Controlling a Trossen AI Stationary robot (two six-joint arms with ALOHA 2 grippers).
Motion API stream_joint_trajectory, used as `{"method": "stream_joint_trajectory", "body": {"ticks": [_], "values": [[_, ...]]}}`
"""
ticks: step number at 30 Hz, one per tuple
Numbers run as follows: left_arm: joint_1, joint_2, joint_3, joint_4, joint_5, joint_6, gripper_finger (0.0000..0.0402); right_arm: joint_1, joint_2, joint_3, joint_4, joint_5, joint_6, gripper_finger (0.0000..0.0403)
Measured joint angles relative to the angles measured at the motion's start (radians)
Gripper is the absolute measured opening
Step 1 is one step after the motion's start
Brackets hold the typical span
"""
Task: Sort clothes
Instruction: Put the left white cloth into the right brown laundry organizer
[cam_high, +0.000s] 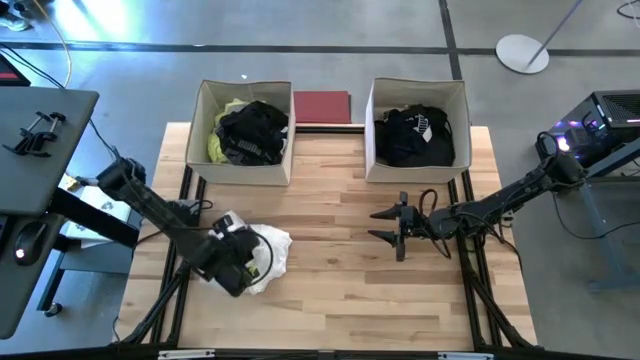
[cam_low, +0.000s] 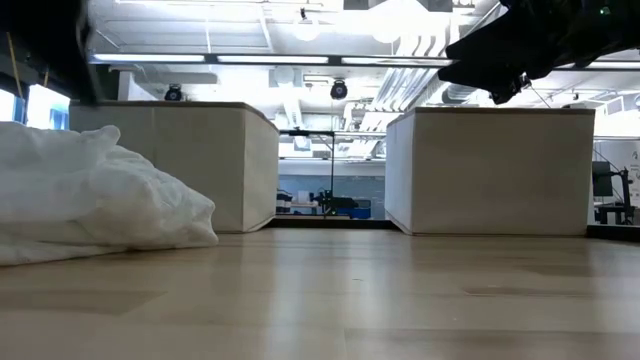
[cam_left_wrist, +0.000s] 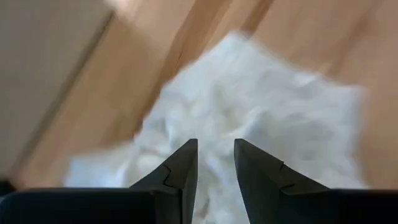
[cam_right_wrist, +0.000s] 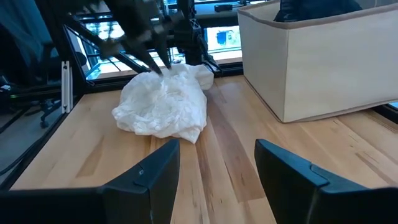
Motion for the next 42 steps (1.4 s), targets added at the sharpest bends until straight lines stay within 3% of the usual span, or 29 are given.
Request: {"method": "stream_joint_trajectory", "body": {"ticks": [6,9,11,14,16,28,37,42], "values": [[0.047,-0.001,-0.283,0.26,0.075,-0.089,0.0124,0.0,0.0,0.0,0.004,0.0,-0.025,0.0197],[0.084,-0.006,-0.424,0.487,0.071,-0.024,0.0125,0.0,0.0,0.0,0.003,0.0,-0.026,0.0197],[0.1,-0.01,-0.491,0.667,0.035,0.067,0.0107,0.0,0.0,0.0,0.001,-0.009,-0.033,0.0197],[0.129,-0.005,-0.544,0.903,0.013,0.221,0.0042,0.0,0.01,0.0,-0.004,-0.077,-0.079,0.0197],[0.153,-0.002,-0.551,1.006,-0.007,0.324,0.0014,0.0,0.03,0.0,-0.01,-0.096,-0.088,0.0197],[0.374,0.08,-0.54,1.736,0.003,0.904,0.0002,-0.042,0.307,0.057,0.213,-0.137,-0.154,0.0212],[0.427,0.279,-0.436,1.804,0.092,0.956,0.0001,-0.208,0.536,0.235,0.173,-0.325,-0.157,0.031],[0.427,0.311,-0.409,1.799,0.09,0.961,0.0001,-0.253,0.74,0.385,0.116,-0.368,-0.159,0.0321]]}}
